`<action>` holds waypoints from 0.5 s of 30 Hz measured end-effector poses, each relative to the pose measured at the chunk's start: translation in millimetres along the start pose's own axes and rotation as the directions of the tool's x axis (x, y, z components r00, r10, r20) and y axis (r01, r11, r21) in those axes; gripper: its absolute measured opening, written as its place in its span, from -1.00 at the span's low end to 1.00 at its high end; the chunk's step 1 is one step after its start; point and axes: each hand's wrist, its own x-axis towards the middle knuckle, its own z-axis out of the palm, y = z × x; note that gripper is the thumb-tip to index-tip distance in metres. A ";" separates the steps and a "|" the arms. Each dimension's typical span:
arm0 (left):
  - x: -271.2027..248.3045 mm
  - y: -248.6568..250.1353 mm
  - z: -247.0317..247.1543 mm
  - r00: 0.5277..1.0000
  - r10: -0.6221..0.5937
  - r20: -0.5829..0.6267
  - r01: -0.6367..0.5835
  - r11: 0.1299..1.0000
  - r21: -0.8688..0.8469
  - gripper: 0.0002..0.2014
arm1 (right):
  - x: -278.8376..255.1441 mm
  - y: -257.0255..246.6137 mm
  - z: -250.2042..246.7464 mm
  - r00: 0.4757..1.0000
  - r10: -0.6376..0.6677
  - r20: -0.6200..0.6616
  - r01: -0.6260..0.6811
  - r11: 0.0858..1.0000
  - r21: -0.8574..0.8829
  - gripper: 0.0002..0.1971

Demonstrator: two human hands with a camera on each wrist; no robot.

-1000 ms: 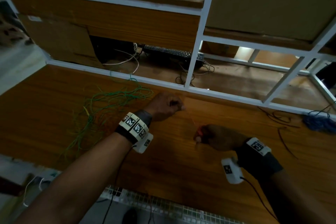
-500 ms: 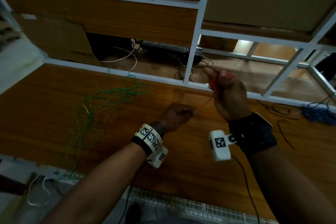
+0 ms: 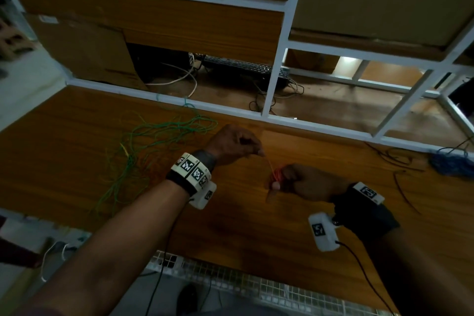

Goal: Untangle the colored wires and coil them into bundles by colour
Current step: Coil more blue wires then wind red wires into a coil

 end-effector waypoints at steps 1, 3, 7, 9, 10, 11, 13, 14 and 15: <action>1.5 1.4 -0.3 1.000 0.012 -0.001 -0.012 0.999 -0.033 -0.93 | -2.0 -0.2 0.8 0.999 -0.039 0.023 0.036 0.994 0.103 -0.63; 4.6 4.3 1.9 0.999 0.050 0.004 -0.049 0.996 -0.080 -0.92 | -3.9 -1.4 4.7 0.986 -0.157 0.060 0.124 0.920 0.372 -0.74; 4.2 13.0 19.4 0.996 0.072 -0.043 -0.081 0.966 -0.244 -0.89 | -5.7 -16.5 6.1 0.864 -0.503 -0.018 0.243 0.386 0.890 -0.78; 0.9 16.3 34.4 0.999 0.032 -0.032 -0.039 0.959 -0.281 -0.86 | -4.2 -29.3 -3.0 0.839 -0.501 -0.211 0.304 0.110 0.946 -0.78; -0.7 17.6 43.1 1.000 0.005 -0.006 -0.006 0.963 -0.271 -0.87 | -1.6 -34.4 -7.1 0.844 -0.427 -0.324 0.374 0.036 0.927 -0.80; -2.5 19.5 51.6 0.999 -0.014 0.037 0.023 0.967 -0.255 -0.86 | 1.9 -37.1 -10.0 0.856 -0.298 -0.422 0.451 0.032 0.892 -0.80; -3.6 17.0 63.6 0.990 -0.056 0.131 0.080 0.979 -0.186 -0.87 | 8.9 -33.1 -12.4 0.798 -0.063 -0.600 0.595 0.240 0.767 -0.74; -3.0 11.3 64.7 0.982 -0.090 0.165 0.112 0.985 -0.130 -0.88 | 12.7 -25.6 -12.9 0.727 -0.013 -0.687 0.619 0.447 0.646 -0.72; -3.3 4.5 63.2 0.974 -0.133 0.185 0.148 0.987 -0.065 -0.86 | 16.9 -15.1 -14.4 0.636 -0.010 -0.771 0.572 0.677 0.463 -0.72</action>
